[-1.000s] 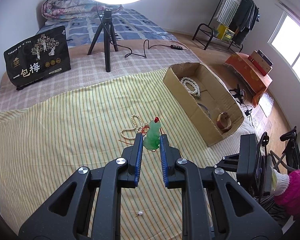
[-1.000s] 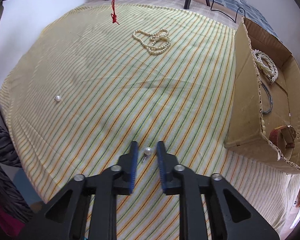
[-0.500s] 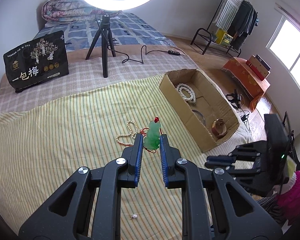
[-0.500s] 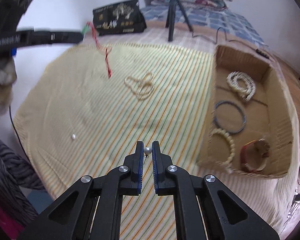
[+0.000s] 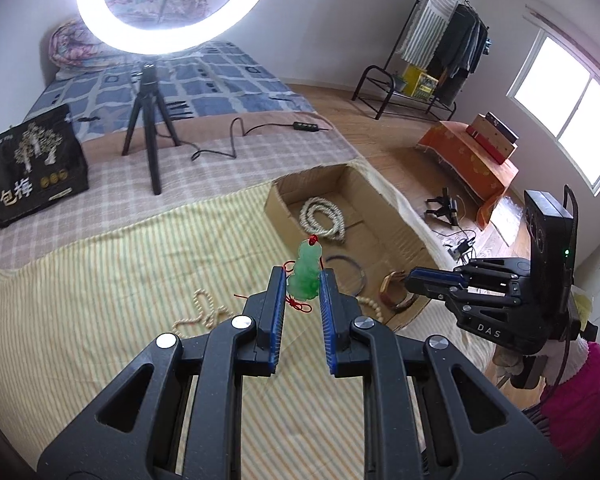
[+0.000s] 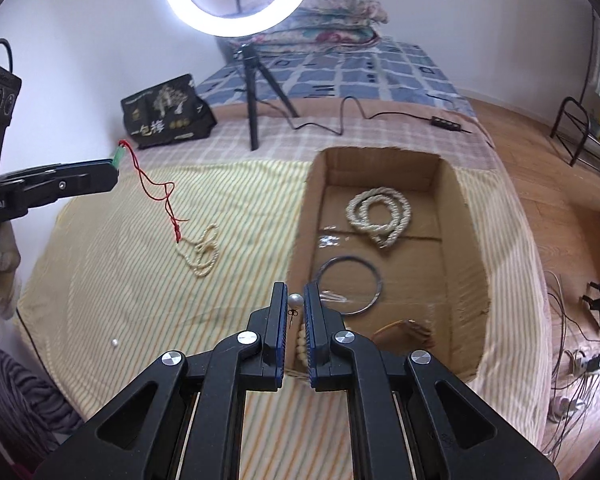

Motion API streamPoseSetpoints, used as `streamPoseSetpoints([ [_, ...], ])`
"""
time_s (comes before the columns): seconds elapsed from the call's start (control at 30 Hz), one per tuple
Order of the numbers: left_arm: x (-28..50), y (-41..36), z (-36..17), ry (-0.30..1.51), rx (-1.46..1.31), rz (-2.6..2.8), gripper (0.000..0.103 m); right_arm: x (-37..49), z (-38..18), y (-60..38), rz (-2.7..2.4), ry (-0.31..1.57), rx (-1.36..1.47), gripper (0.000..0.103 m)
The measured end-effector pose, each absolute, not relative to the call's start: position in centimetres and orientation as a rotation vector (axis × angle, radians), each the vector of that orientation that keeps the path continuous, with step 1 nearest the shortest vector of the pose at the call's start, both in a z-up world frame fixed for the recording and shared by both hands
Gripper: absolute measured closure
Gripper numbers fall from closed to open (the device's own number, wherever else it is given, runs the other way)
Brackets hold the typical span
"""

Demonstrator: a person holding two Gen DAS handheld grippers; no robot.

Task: Organize jewelry
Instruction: 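Lower the pendant into the box and open the left gripper while the right gripper releases the pearl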

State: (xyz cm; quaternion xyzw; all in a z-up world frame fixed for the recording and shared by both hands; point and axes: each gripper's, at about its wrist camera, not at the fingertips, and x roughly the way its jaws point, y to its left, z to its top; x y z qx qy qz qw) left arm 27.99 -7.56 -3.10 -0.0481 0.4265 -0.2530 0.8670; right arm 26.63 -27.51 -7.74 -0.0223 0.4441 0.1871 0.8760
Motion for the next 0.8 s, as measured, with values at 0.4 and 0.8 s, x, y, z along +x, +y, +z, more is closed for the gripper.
streamPoseSetpoints([
  [0.4, 31.4, -15.1, -4.2, 0.889, -0.046, -0.583, 0.088, 28.2, -8.3, -32.1, 0.281, 0.940, 0.013, 0.096],
  [0.8, 33.2, -18.7, -7.0, 0.929, -0.016, -0.576, 0.088, 29.1, -9.7, -34.7, 0.209, 0.976, 0.024, 0.096],
])
